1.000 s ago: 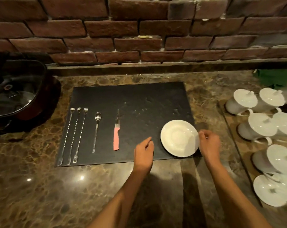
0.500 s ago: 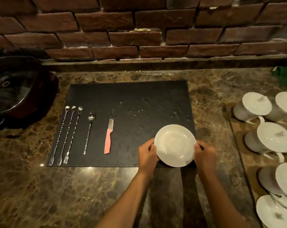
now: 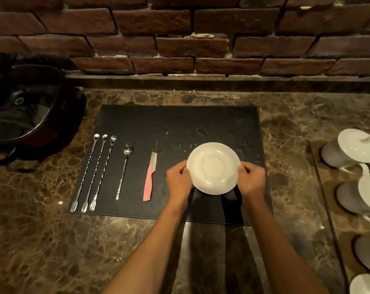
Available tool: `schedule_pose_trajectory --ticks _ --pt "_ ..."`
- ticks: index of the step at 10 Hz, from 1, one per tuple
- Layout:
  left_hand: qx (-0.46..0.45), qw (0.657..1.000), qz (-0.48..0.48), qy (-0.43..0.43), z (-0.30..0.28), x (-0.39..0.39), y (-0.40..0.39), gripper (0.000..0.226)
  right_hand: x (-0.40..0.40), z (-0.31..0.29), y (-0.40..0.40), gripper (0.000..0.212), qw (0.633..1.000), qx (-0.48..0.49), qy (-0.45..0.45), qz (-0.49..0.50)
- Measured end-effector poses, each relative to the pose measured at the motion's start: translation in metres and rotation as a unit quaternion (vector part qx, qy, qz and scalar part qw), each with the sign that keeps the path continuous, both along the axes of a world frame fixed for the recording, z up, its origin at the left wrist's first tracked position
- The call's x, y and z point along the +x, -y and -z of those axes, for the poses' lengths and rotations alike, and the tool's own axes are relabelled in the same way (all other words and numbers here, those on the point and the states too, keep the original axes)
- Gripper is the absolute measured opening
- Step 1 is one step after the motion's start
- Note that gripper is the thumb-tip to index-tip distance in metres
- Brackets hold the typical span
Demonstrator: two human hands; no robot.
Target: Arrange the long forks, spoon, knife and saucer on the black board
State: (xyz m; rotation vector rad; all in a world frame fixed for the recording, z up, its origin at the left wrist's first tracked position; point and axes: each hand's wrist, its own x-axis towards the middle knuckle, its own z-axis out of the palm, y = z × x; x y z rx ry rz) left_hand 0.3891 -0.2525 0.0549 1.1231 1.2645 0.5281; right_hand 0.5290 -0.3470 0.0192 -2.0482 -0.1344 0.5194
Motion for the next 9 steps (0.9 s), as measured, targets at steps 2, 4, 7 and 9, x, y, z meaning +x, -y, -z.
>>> schedule_pose_trajectory --ticks 2,4,7,9 --pt "0.001 1.000 0.002 0.006 0.004 0.000 -0.004 0.026 0.000 0.009 -0.009 0.020 1.000 -0.022 0.006 -0.001" --pt "0.027 0.999 0.011 0.013 0.007 -0.003 -0.003 0.031 -0.002 0.008 -0.004 0.024 0.999 0.002 0.031 -0.037" --pt "0.030 0.999 0.009 -0.019 0.014 -0.003 -0.007 0.039 -0.004 0.005 -0.001 0.022 0.999 -0.006 0.025 -0.026" --pt "0.045 0.993 0.014 -0.108 0.015 -0.020 -0.011 0.029 -0.004 0.003 0.004 0.016 0.998 -0.002 -0.053 0.016"
